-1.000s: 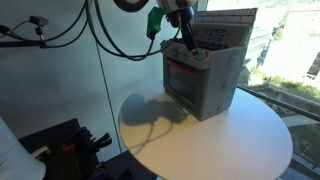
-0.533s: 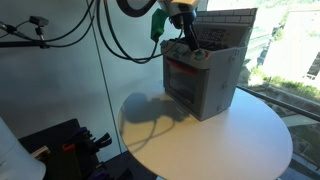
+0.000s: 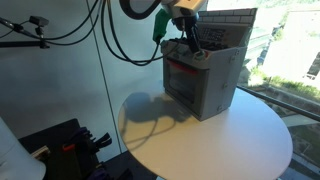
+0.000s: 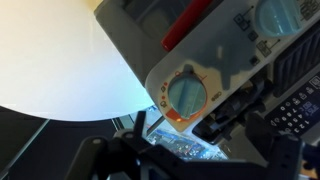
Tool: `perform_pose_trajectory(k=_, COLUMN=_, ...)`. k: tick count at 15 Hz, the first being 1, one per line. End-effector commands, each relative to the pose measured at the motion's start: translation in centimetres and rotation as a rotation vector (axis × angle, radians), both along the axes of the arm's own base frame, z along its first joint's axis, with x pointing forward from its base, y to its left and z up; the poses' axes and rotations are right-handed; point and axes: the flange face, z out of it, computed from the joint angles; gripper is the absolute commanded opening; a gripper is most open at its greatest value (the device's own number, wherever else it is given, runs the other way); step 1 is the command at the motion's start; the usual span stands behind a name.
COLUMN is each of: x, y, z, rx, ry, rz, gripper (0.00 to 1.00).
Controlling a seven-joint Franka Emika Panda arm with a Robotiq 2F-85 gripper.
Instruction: Turn the knob on the far right to the left
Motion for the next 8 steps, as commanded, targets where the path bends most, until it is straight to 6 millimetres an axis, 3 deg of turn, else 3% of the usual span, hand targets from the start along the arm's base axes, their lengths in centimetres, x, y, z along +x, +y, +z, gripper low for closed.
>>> perform_pose_trajectory(k=1, x=1.05, y=0.02, z=0.17, rx=0.012, ry=-0.023, rz=-0.004, gripper=1.00)
perform_pose_trajectory(k=8, x=1.97, y=0.61, z=-0.35, rx=0.021, ry=-0.020, rz=0.004, gripper=1.00)
